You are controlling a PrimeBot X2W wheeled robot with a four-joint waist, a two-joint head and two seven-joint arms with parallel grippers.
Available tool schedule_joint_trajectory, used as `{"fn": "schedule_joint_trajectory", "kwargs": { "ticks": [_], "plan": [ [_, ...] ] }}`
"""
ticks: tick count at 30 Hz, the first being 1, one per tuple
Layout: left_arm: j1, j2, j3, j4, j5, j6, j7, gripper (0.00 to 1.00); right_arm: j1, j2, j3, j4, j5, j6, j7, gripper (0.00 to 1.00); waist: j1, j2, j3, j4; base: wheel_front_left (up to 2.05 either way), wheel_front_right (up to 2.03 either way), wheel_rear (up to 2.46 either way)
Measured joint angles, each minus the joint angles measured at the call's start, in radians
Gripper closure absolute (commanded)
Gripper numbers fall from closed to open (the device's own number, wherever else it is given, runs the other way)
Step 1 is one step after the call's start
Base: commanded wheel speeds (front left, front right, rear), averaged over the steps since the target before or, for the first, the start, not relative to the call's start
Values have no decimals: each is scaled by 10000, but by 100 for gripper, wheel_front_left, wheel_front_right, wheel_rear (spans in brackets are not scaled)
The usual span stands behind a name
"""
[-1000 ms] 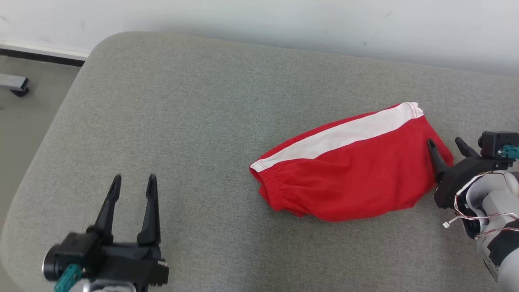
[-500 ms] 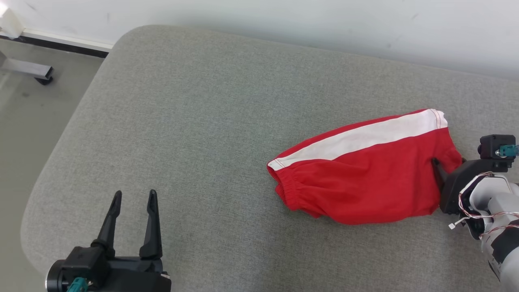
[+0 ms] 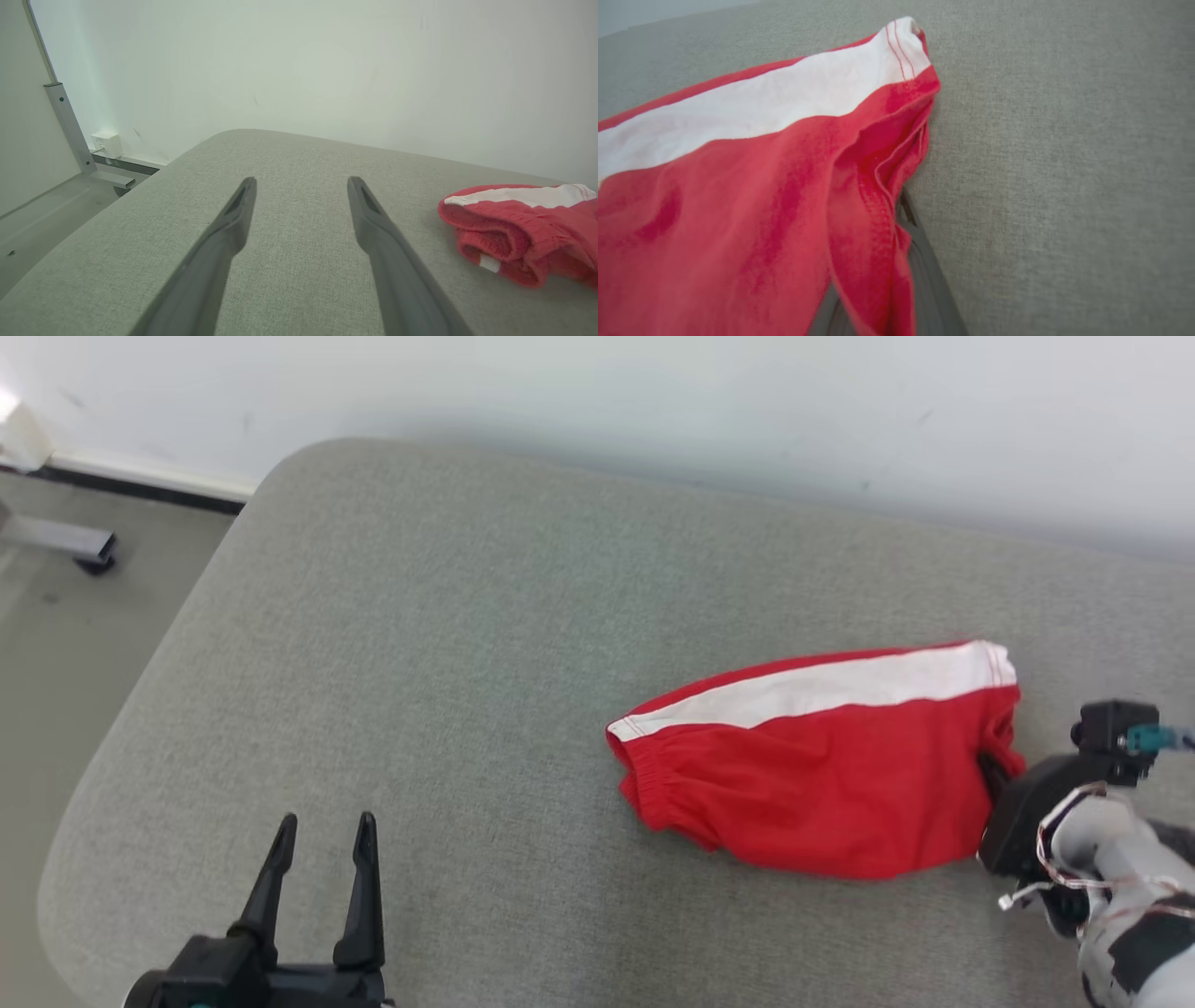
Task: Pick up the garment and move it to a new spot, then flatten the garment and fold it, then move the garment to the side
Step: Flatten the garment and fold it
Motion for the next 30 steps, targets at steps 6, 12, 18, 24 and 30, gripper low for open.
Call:
{"fn": "schedule_joint_trajectory", "kwargs": {
  "ticks": [6, 12, 18, 24, 30],
  "plan": [
    [504, 111, 31, -15, 58, -13, 0, 0, 1442, -155, -31, -1147, 1055, 0, 23, 100, -1, 0, -517, -448, 0, 0, 0],
    [845, 136, 125, -146, 59, -13, 0, 0, 2995, -911, 71, -2102, 1551, 17, 180, 100, -1, -1, -947, -1102, 0, 0, 0],
    [914, 123, 121, -278, 163, -13, 0, 0, 3239, -1246, 203, -2546, 1233, 17, 100, 0, 0, 0, -1105, -1544, 0, 0, 0],
    [916, 125, 58, -393, 242, -13, 0, 0, 2479, -1641, 339, -2671, 566, 15, 683, 0, 0, -1, -1128, -1587, 0, 0, 0],
    [886, 123, -79, -430, 244, -13, 0, 0, 1747, -1755, 479, -2192, 23, 15, 1753, 0, 0, 1, -968, -1360, 0, 0, 0]
  ]
}}
